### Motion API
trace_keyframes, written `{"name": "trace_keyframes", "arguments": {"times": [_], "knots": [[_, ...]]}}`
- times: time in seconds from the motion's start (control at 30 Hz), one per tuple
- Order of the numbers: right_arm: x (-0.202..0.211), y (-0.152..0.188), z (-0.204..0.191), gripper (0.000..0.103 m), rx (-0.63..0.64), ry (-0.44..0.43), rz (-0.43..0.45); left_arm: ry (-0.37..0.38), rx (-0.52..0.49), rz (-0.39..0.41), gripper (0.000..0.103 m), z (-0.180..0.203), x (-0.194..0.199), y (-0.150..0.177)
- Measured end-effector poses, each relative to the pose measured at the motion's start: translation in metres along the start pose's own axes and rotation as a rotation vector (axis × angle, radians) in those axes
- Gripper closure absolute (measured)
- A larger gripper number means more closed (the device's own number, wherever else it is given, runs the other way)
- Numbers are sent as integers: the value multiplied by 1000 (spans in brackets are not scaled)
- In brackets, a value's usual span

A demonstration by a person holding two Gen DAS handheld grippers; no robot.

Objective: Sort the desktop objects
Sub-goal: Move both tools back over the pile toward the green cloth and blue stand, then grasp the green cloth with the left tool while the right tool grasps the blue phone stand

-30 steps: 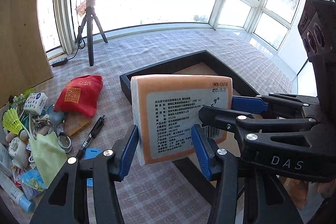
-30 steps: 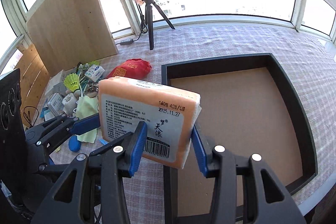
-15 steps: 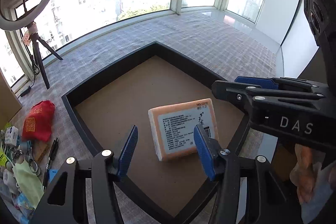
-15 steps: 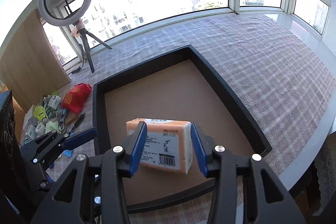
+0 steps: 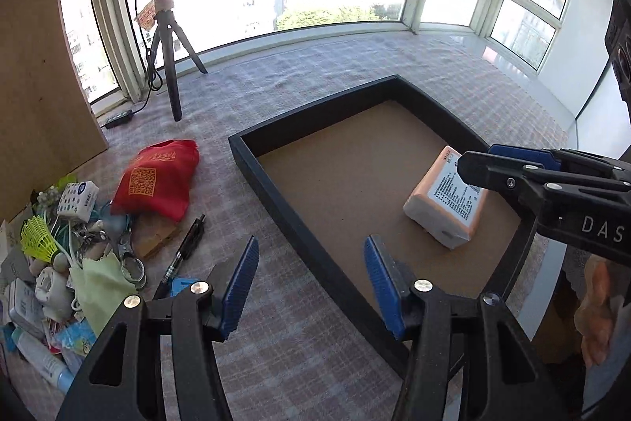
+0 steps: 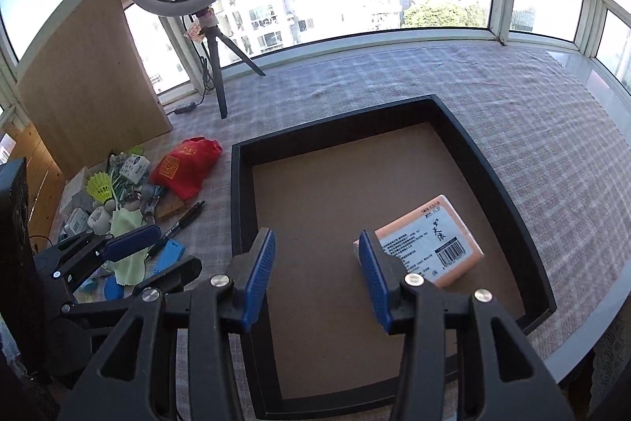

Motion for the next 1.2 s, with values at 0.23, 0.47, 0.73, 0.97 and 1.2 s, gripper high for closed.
{"name": "trace_keyframes", "arguments": {"times": [0.23, 0.47, 0.73, 0.97, 1.2], "knots": [[-50, 6, -87, 52, 111, -79, -158, -143, 180, -118, 49, -105, -7, 44], [-117, 28, -156, 48, 131, -109, -369, -158, 320, -241, 49, -176, -23, 86], [-169, 37, -193, 48, 109, -25, -459, -102, 351, -283, 51, -194, -38, 96], [-187, 41, -200, 48, 26, -10, -512, -66, 337, -290, 65, -196, -47, 93], [-188, 43, -208, 48, 24, 34, -504, -23, 329, -294, 84, -193, -52, 91]]}}
Point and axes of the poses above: each gripper's, at about its wrist camera, not at the fingertips, and x roughly against the way its jaws point, z to its right, y to its underside, the point moved 2 cm from there along -x, roughly the way its jaws point, and after that the axes turned 2 degrees about -x, right-handed, at the moved point
